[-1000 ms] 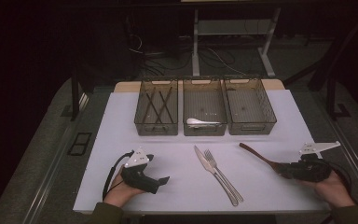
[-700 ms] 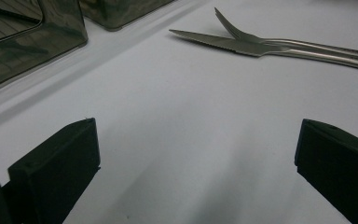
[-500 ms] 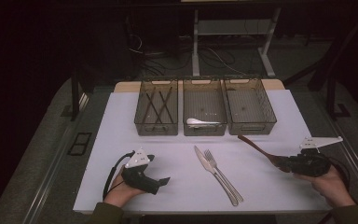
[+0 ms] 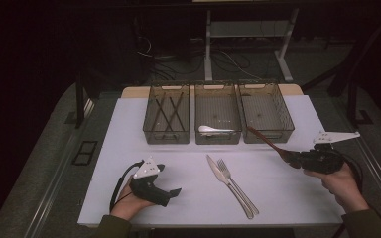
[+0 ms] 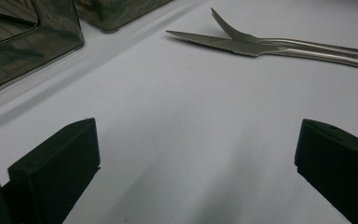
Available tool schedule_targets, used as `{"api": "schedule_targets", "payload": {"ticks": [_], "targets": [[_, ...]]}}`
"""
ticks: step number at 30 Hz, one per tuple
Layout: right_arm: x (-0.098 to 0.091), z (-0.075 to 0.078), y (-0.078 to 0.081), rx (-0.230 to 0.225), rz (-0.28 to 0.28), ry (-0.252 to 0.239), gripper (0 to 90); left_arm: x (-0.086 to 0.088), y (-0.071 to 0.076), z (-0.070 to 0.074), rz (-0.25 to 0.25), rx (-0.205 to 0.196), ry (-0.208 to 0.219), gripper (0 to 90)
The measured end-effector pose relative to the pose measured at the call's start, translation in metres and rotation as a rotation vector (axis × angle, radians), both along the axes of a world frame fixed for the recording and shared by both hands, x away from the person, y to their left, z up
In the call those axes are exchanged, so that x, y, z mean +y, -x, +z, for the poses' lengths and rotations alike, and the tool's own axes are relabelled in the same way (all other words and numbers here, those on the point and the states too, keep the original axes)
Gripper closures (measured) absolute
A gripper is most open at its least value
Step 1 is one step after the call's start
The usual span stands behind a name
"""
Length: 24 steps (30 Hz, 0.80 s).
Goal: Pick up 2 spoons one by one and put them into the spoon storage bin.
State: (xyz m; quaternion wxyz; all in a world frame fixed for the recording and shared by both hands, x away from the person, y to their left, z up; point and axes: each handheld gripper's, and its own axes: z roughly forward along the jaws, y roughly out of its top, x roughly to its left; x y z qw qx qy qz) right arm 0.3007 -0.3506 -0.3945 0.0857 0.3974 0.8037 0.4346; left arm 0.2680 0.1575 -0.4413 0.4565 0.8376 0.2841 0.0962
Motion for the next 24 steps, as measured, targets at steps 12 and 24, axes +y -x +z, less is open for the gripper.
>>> {"api": "schedule_targets", "payload": {"ticks": [12, 24], "targets": [[0.021, 0.013, -0.025, -0.036, -0.014, 0.001, 80.6, 0.0, 0.0, 0.0, -0.002, 0.0, 0.0, 0.0], [0.048, 0.021, -0.047, -0.059, -0.008, -0.008, 80.5, 0.001, 0.0, 0.001, -0.002, -0.001, 0.006, 0.0]]}}
